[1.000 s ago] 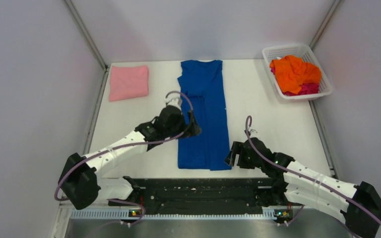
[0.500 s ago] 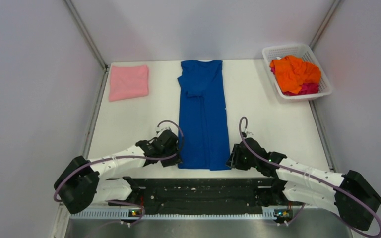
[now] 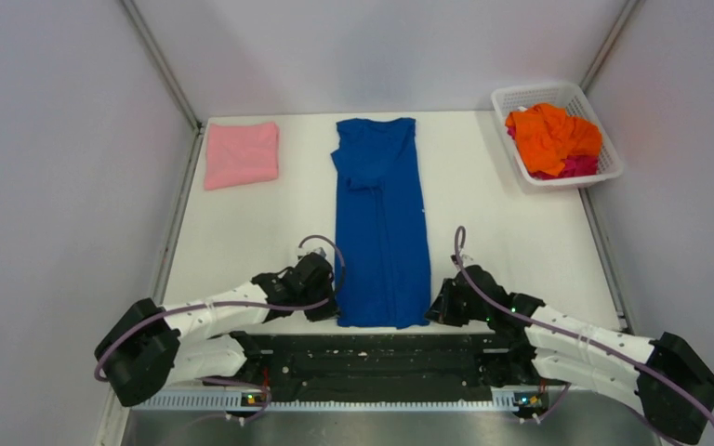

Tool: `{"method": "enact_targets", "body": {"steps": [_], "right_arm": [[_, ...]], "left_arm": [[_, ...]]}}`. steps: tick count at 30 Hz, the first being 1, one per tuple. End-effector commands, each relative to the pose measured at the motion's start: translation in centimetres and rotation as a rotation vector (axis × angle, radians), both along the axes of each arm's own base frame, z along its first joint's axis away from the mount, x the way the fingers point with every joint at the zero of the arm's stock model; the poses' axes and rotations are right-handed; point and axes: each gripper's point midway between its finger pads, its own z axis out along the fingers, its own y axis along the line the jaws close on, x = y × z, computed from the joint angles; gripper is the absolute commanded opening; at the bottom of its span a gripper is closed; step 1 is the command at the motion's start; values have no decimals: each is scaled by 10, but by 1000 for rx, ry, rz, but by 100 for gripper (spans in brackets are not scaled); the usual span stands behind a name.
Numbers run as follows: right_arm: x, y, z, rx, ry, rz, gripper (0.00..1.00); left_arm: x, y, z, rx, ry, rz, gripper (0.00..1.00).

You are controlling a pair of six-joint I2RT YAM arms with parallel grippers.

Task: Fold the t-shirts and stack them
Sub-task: Grab the bottom of the folded rectangular tshirt with both arms, then fold the folded rectangular tshirt in 1/3 of the way

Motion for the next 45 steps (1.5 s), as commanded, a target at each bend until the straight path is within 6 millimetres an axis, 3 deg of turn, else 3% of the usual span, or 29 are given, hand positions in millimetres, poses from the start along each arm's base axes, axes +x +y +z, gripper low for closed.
{"method": "enact_targets", "body": {"steps": [1, 8, 13, 16, 19, 24, 30, 37, 45], "right_arm": [[-6, 17, 27, 144, -36, 47, 0], [29, 35, 73, 209, -192, 4, 0], [71, 36, 91, 163, -260, -77, 0], [106, 36, 114, 167, -338, -110, 0], [135, 30, 124, 124, -380, -142, 0], [180, 18, 130, 73, -408, -186, 0], [227, 19, 137, 113, -425, -197, 0], [274, 22, 127, 119, -417, -189, 0], [310, 16, 104, 94, -392, -198, 0]], "left_arm": [[-11, -16, 20, -140, -24, -53, 0], [22, -41, 59, -218, -142, -54, 0], [71, -43, 78, -220, -190, 14, 0], [102, -39, 86, -224, -203, 51, 0], [133, -32, 96, -216, -223, 82, 0], [180, -18, 103, -161, -250, 139, 0], [230, -10, 104, -132, -263, 157, 0], [279, 2, 98, -96, -270, 160, 0], [320, 6, 75, -64, -245, 147, 0]]}}
